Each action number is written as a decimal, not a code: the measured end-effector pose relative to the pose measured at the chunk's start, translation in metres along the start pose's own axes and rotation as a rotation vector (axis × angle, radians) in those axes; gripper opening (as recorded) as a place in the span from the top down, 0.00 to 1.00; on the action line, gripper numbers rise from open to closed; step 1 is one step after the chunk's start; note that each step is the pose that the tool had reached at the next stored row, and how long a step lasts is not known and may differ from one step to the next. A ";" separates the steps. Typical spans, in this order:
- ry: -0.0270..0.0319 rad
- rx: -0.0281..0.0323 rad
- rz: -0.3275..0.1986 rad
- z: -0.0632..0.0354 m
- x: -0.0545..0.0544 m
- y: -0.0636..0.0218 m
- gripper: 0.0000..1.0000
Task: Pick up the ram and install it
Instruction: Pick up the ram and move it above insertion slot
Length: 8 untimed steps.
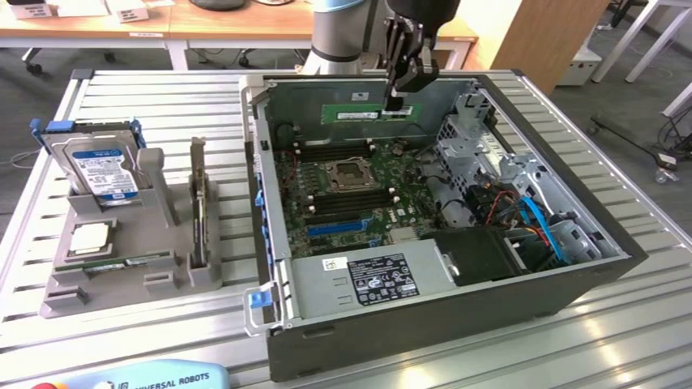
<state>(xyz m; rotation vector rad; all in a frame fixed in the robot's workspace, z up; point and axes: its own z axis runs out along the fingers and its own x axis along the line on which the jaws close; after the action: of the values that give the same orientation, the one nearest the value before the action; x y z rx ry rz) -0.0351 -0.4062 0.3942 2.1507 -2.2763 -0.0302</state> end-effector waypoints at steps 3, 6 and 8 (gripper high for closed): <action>0.0000 0.0000 0.000 0.0000 0.000 -0.0043 0.88; 0.0000 0.0000 0.000 -0.0001 0.000 -0.0074 0.88; 0.0000 0.0000 0.000 0.0000 0.000 -0.0077 0.88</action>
<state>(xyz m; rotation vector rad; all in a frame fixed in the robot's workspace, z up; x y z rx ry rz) -0.0273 -0.4062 0.3941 2.1507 -2.2764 -0.0302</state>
